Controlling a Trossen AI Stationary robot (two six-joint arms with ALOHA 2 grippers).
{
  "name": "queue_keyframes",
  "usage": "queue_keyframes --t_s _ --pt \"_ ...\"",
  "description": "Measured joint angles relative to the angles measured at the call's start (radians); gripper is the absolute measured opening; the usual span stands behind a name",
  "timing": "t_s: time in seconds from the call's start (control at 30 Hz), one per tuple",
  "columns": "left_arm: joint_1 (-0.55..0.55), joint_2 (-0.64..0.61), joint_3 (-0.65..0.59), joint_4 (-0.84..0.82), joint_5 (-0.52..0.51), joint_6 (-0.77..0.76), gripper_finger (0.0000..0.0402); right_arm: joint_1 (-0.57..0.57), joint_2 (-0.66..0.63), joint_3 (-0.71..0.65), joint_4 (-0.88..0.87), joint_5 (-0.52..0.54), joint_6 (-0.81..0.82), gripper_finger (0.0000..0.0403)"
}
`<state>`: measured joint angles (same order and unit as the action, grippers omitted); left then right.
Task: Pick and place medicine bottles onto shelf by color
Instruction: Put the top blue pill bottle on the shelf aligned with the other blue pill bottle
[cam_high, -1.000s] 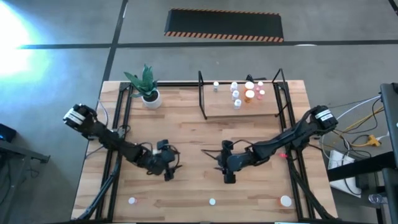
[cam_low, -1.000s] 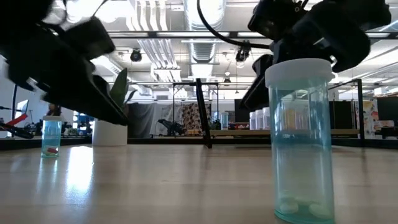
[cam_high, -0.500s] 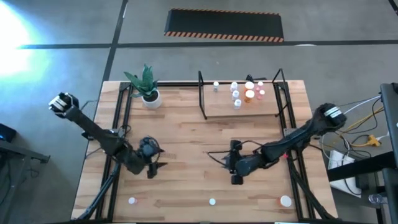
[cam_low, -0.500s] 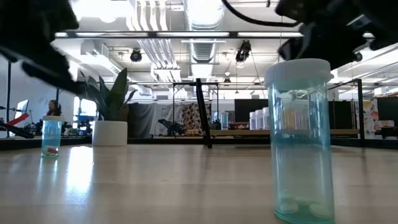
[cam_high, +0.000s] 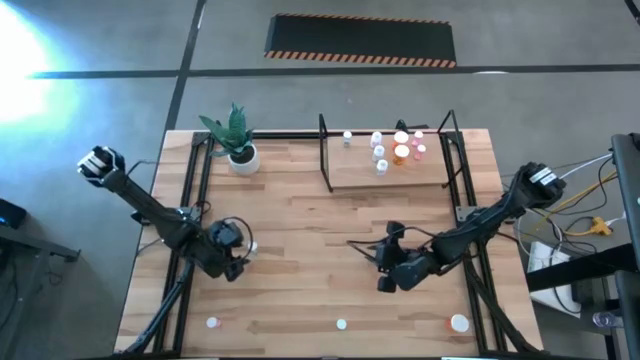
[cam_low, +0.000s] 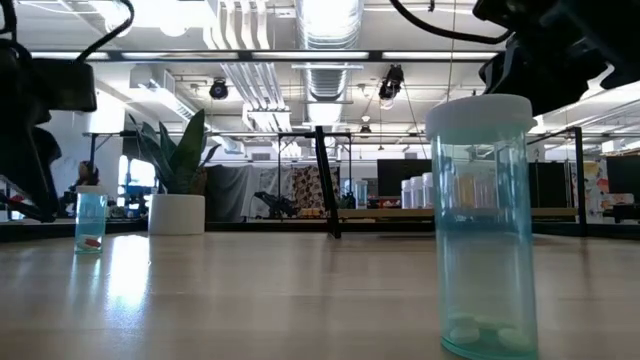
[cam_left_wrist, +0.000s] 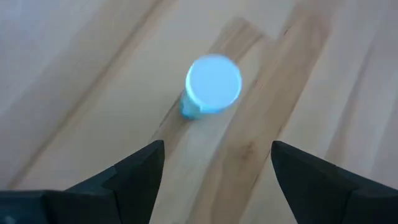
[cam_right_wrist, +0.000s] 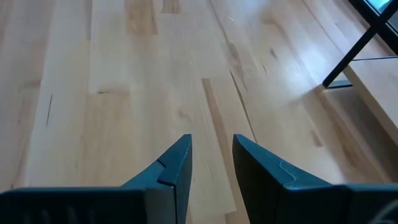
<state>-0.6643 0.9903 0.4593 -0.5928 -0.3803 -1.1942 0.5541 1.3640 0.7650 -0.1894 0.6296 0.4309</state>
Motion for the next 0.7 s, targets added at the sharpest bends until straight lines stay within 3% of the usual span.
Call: queue_keyframes --t_s 0.17,0.5,0.7 --pt "0.001 0.074 -0.002 0.001 0.004 -0.005 0.0278 0.000 0.000 0.000 0.009 0.000 0.000 0.0105" --pt "0.000 0.267 -0.009 0.037 -0.127 0.050 0.0278 0.000 0.000 0.000 0.015 0.002 -0.003 0.0092" --pt "-0.008 0.296 -0.005 0.077 -0.184 0.116 0.0278 0.000 0.000 0.000 0.015 0.002 -0.003 0.0085"
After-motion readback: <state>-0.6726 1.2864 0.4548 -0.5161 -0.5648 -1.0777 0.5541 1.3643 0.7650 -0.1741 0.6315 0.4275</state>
